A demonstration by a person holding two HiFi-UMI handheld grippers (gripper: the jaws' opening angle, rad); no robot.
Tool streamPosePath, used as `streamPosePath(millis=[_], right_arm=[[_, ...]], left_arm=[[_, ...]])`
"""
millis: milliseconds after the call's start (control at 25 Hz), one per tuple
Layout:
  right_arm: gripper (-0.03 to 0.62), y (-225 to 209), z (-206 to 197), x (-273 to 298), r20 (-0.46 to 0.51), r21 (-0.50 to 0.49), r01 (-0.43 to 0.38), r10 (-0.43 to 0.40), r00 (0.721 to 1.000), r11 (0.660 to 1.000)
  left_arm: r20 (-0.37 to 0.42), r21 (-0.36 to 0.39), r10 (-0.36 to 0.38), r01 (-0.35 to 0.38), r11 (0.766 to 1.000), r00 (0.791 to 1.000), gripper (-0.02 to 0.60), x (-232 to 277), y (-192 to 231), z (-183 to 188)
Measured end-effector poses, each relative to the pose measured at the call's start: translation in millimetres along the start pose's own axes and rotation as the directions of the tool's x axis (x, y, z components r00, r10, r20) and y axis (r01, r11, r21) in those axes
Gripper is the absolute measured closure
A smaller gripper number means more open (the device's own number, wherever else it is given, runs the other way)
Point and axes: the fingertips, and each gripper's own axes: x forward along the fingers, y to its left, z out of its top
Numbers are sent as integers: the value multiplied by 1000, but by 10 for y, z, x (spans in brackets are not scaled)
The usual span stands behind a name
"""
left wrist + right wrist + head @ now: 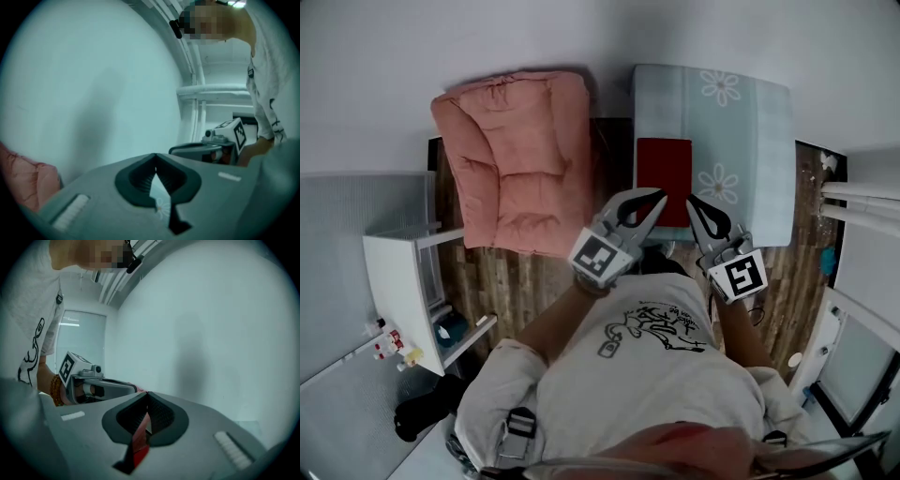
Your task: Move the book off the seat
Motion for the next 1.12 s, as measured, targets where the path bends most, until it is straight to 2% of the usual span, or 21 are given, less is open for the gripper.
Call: streamPosePath(millis=[240,640,1120], right_arm=[[586,73,369,-24,73,2,-3,2,997,1000],[586,191,721,-25,125,-33,-30,34,992,999],[586,189,837,-14,147,-36,-2,7,989,999]], left_arm=[[47,35,-32,31,999,998,580,-29,-135,307],[83,70,-46,40,997,995,580,-113,-236,617],[107,63,-29,22,998,994,580,-92,-197,747]])
